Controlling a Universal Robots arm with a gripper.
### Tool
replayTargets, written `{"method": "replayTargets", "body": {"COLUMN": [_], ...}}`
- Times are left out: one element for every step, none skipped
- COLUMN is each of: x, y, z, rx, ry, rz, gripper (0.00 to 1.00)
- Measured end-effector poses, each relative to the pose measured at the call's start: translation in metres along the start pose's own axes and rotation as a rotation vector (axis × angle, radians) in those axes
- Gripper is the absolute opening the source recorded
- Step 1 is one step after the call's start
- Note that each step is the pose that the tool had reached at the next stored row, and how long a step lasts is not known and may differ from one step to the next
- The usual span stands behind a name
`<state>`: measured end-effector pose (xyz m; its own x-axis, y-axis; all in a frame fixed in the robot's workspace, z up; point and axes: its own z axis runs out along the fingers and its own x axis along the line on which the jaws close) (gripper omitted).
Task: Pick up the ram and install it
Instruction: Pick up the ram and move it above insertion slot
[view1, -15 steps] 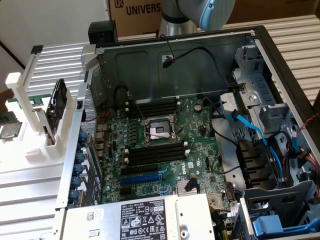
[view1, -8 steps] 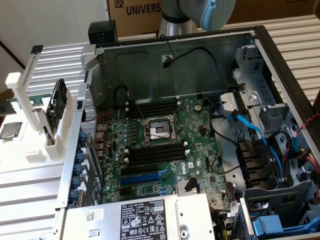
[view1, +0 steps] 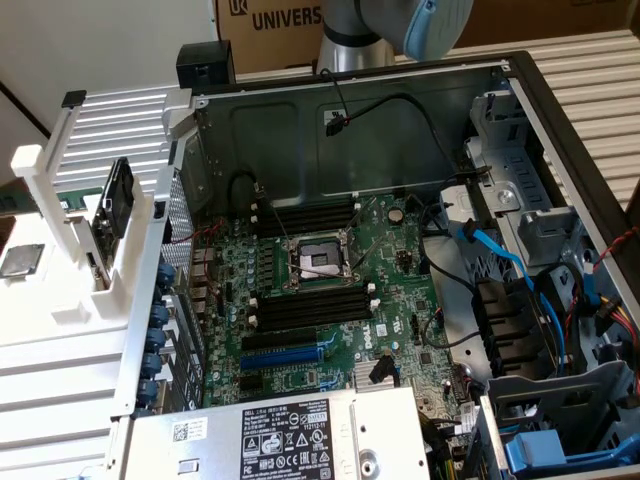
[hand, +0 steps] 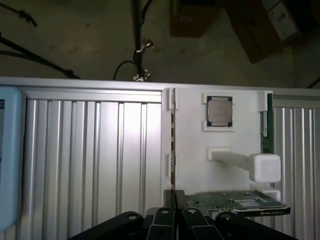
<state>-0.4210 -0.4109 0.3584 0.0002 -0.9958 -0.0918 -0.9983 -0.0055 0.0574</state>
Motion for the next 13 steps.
{"method": "replayTargets", "body": {"x": [0.000,0.001,0.001,0.002,0.002,0.003,0.003,0.003,0.004,0.004,0.005,0.005,0.006], "y": [-0.0024,-0.0049,-0.0074,-0.0098,-0.0128,-0.0152,-0.0179,-0.0205,-0.0234,-0.0261,-0.0289,-0.0316,-0.0345], "z": [-0.0015,-0.0030,-0.0045,-0.0060,-0.0079,-0.0092,-0.0105,-0.0119,-0.0132,-0.0144,-0.0155,-0.0167,-0.0179], "rx": [-0.0002,-0.0005,-0.0008,-0.0011,-0.0017,-0.0020,-0.0022,-0.0025,-0.0027,-0.0030,-0.0033,-0.0036,-0.0038], "ry": [0.0000,0.0000,0.0000,0.0000,0.0000,0.0000,0.0000,0.0000,0.0000,0.0000,0.0000,0.0000,0.0000], "rz": [0.000,0.000,0.000,0.000,0.000,0.000,0.000,0.000,0.000,0.000,0.000,0.000,0.000], "gripper": [0.12,0.12,0.12,0.12,0.12,0.12,0.12,0.12,0.12,0.12,0.12,0.12,0.12]}}
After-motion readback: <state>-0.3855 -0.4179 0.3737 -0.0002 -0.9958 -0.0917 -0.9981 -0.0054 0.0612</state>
